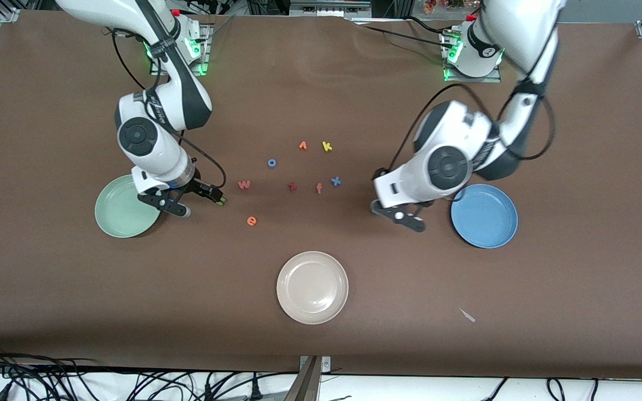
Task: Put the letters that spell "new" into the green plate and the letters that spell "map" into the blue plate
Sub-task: 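Reach the right gripper to the green letter while the left gripper reaches the blue E, then grasp the green letter with the right gripper while the left gripper grasps the E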
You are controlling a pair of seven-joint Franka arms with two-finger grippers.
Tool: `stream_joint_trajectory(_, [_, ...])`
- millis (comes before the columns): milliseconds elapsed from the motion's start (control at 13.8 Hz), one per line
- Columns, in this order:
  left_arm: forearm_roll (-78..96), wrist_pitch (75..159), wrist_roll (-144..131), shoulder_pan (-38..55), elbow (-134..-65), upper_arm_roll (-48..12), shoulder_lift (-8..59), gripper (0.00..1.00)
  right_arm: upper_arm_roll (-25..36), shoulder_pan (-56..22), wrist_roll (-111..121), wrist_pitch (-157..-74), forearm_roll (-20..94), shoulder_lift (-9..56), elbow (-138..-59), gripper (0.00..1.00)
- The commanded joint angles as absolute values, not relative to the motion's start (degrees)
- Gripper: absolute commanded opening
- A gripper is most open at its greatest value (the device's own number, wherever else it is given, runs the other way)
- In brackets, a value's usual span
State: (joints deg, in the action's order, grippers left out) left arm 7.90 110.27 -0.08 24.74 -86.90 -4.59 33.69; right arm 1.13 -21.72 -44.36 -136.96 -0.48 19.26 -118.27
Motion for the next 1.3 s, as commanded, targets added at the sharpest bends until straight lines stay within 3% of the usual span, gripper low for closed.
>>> stream_joint_trajectory(0, [8.8,116.8,-1.1,29.6,-83.6,-3.5,41.7,1.0,1.5,-25.5,-53.6,-142.6,0.0,21.4,-121.7,1.0])
stream_joint_trajectory(217, [6.1,122.6,-2.6,33.0,-83.6,-2.6,45.8,1.0,1.5,-25.6,-55.1,-148.2,0.1,22.7,-123.8,1.0])
stream_joint_trajectory(652, [0.4,122.5,-4.8,33.2,-84.0,-2.5,46.1,0.99,1.9,-24.8,-54.0,-153.3,0.1,24.0,-125.6,1.0])
stream_joint_trajectory(942, [0.3,120.4,-4.4,29.5,-85.2,-2.5,44.6,0.85,1.9,-23.3,-52.0,-153.0,0.0,25.8,-125.1,0.99])
stream_joint_trajectory(1086, [0.4,120.1,-5.1,30.2,-85.4,-2.5,44.9,0.73,1.9,-22.9,-52.0,-152.8,-0.1,26.1,-124.9,0.95])
stream_joint_trajectory(1231, [0.2,120.2,-5.9,30.9,-85.5,-2.5,45.1,0.7,1.9,-22.9,-52.0,-152.8,0.0,26.7,-124.3,0.95])
